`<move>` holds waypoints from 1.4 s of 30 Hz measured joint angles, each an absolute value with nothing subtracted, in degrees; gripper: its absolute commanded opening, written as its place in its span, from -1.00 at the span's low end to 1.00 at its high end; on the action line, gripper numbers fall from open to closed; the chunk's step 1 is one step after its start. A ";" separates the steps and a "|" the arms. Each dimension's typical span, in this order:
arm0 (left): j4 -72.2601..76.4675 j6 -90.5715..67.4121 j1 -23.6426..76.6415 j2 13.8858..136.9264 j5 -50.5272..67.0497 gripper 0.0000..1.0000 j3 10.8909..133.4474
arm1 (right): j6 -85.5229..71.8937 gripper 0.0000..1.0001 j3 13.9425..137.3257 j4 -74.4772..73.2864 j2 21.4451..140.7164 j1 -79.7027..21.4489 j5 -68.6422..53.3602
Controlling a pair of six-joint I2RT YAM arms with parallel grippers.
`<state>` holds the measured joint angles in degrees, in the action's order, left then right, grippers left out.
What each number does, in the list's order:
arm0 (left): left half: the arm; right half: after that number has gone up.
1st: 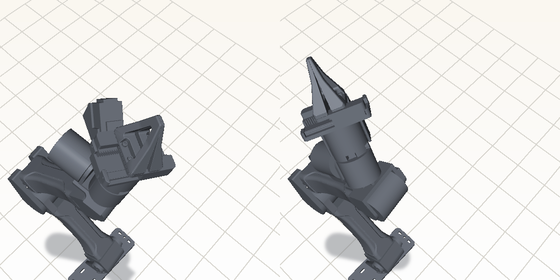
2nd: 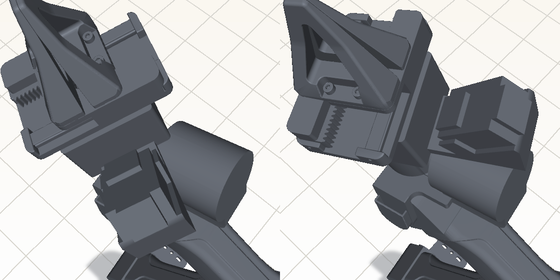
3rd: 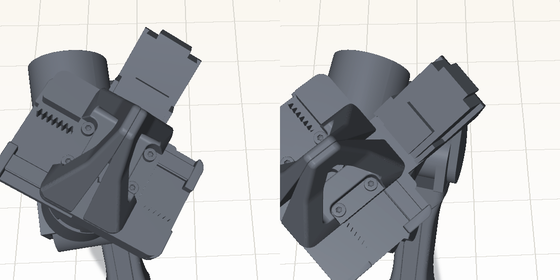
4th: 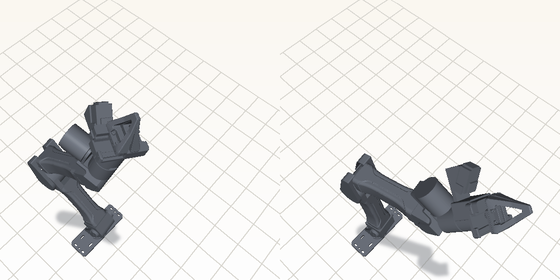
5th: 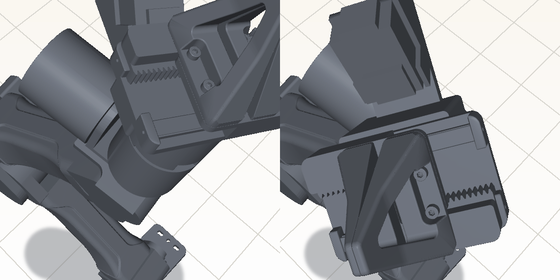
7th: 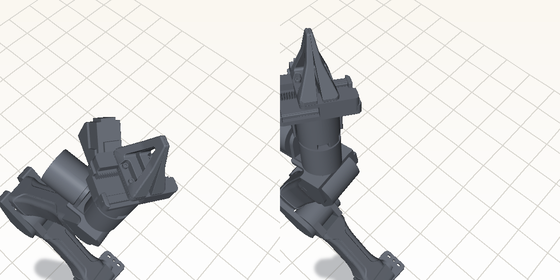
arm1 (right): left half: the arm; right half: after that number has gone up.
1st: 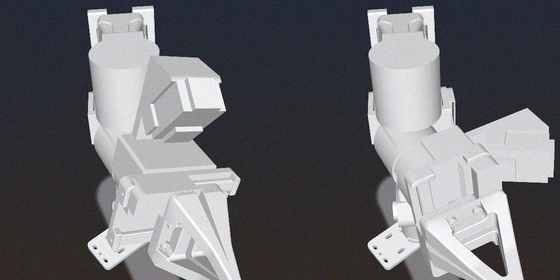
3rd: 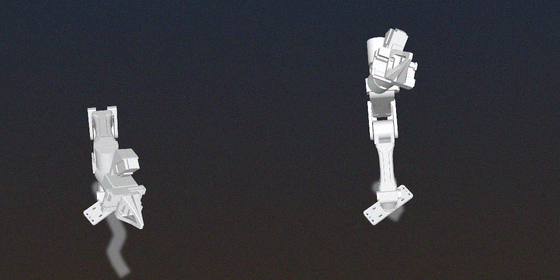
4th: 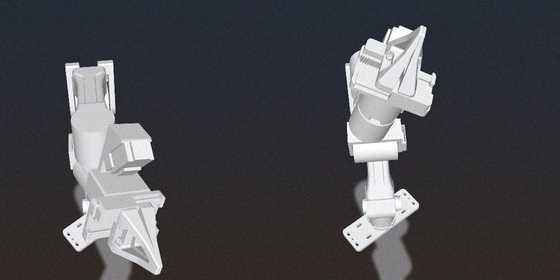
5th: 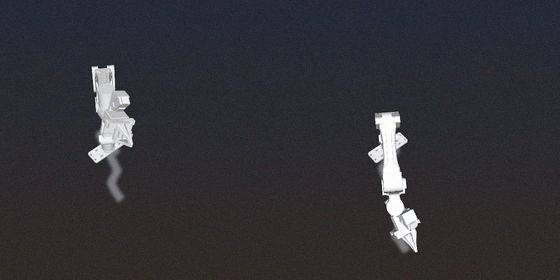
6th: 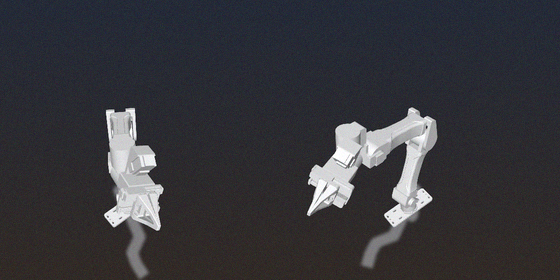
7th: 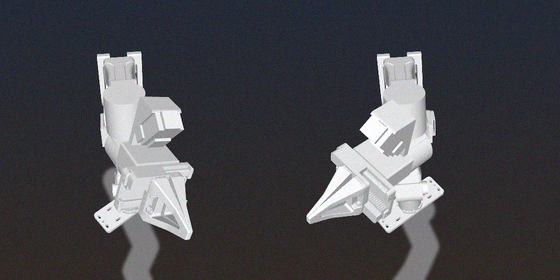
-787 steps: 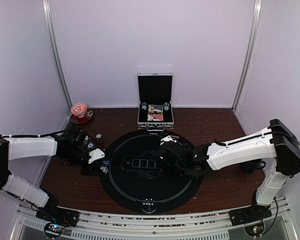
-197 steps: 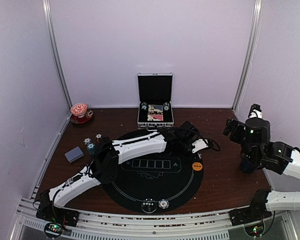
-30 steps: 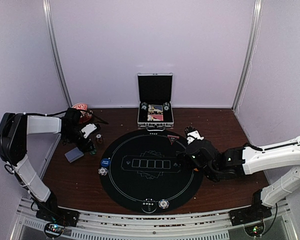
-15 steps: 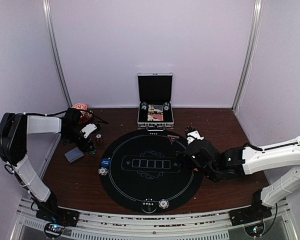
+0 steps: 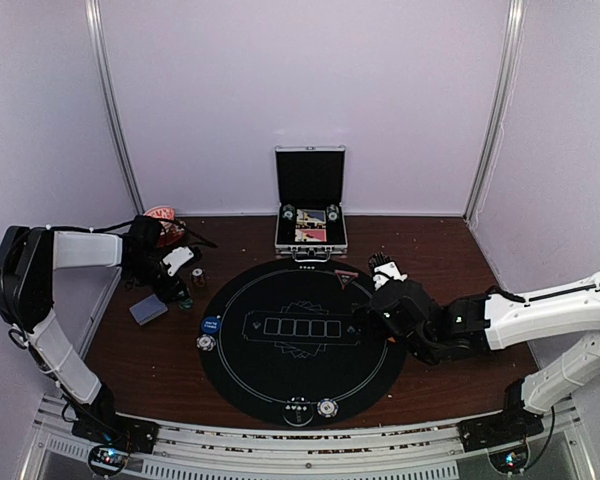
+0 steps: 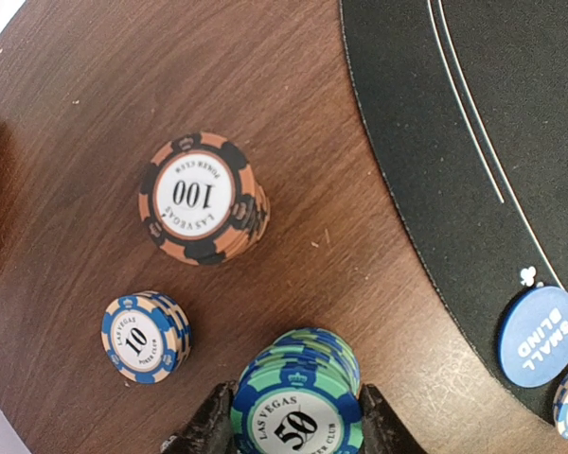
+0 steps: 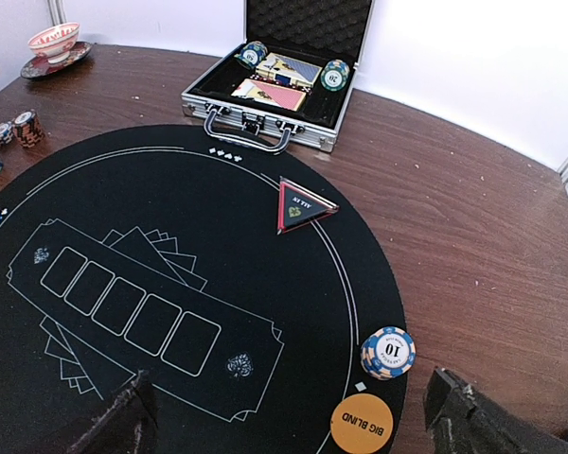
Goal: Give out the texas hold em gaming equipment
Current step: Pick up the pile of poker chips from the pile of poker chips.
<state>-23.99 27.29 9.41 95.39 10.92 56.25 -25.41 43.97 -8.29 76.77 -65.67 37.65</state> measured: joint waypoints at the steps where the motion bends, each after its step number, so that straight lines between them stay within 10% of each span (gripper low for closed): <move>1: -24.01 27.29 9.41 95.39 10.92 -0.47 56.25 | -25.41 1.00 43.97 -8.32 76.77 -65.67 37.65; 28: -27.09 30.26 10.11 82.59 16.43 -0.62 54.35 | -25.41 1.00 43.97 -8.29 76.88 -65.82 39.03; 42: -30.74 37.74 29.12 63.33 21.23 -0.61 37.69 | -25.39 1.00 43.97 -8.32 77.76 -65.82 40.14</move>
